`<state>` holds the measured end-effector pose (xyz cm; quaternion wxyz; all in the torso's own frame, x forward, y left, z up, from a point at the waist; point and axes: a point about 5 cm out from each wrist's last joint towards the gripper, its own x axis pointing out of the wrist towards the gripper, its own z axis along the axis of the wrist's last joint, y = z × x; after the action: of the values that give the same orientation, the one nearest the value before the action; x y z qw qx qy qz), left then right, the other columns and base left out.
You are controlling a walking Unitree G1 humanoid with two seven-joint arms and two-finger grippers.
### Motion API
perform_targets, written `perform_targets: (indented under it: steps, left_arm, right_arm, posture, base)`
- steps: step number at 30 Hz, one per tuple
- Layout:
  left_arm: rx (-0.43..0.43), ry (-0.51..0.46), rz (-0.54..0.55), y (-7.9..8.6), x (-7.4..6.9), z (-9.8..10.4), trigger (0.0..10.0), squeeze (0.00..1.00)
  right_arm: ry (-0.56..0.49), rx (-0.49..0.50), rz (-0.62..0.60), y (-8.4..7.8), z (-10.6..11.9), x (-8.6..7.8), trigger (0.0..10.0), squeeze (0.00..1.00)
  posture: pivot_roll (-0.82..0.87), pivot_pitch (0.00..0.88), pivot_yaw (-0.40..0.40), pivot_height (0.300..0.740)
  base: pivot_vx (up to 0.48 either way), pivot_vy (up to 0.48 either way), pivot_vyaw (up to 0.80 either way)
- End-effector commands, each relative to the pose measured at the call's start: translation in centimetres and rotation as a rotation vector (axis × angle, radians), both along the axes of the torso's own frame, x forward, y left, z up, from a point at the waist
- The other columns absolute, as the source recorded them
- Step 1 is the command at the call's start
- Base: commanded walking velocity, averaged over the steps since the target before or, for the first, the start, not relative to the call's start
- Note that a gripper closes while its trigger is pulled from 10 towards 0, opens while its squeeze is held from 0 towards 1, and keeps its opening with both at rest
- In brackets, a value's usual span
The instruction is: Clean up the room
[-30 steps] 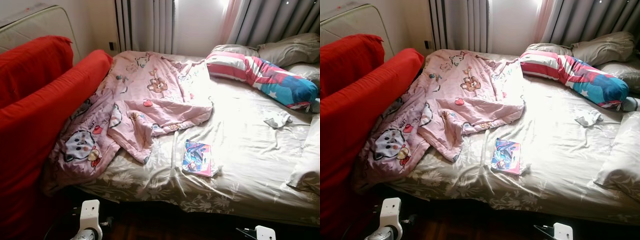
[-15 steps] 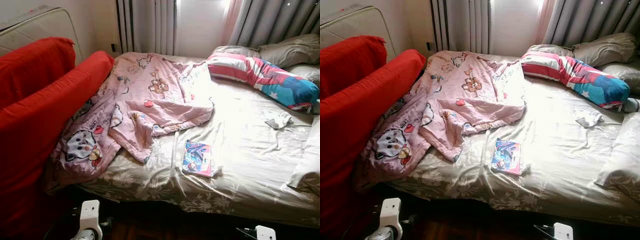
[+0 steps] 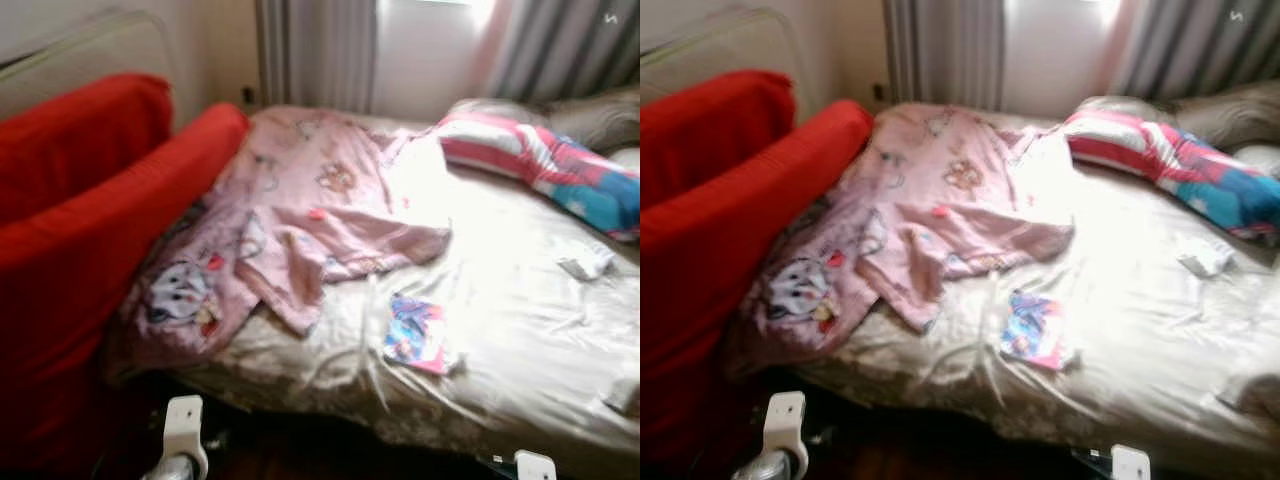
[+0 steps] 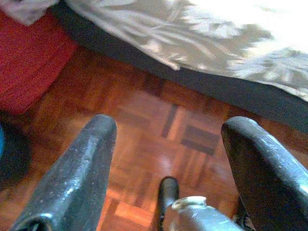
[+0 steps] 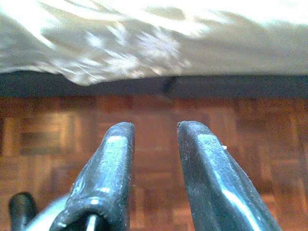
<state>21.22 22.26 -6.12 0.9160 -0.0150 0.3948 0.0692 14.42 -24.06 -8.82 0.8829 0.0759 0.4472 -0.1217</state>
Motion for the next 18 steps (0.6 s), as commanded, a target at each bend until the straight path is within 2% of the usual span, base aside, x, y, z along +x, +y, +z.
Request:
perform_targets:
  steps: [1, 17, 18]
  left_arm:
    - [-0.002, 0.021, -0.012, -0.26, -0.09, -0.16, 10.0, 0.00]
    - [0.000, 0.023, -0.019, -0.22, -0.17, -0.19, 10.0, 0.00]
    - [-0.001, 0.023, -0.019, -0.22, -0.17, -0.19, 10.0, 0.00]
  right_arm:
    - [-0.003, -0.005, -0.013, -0.33, 0.03, -0.18, 10.0, 0.00]
    - [-0.003, -0.004, -0.018, -0.26, -0.02, -0.29, 10.0, 0.00]
    - [-0.004, 0.009, -0.029, -0.21, -0.05, -0.33, 10.0, 0.00]
  posture:
    - [0.06, 0.000, -0.034, 0.740]
    - [0.06, 0.000, -0.031, 0.740]
    - [0.06, 0.000, -0.030, 0.740]
  base:
    - [0.304, 0.000, 0.00]
    - [0.306, 0.000, 0.00]
    - [0.307, 0.000, -0.78]
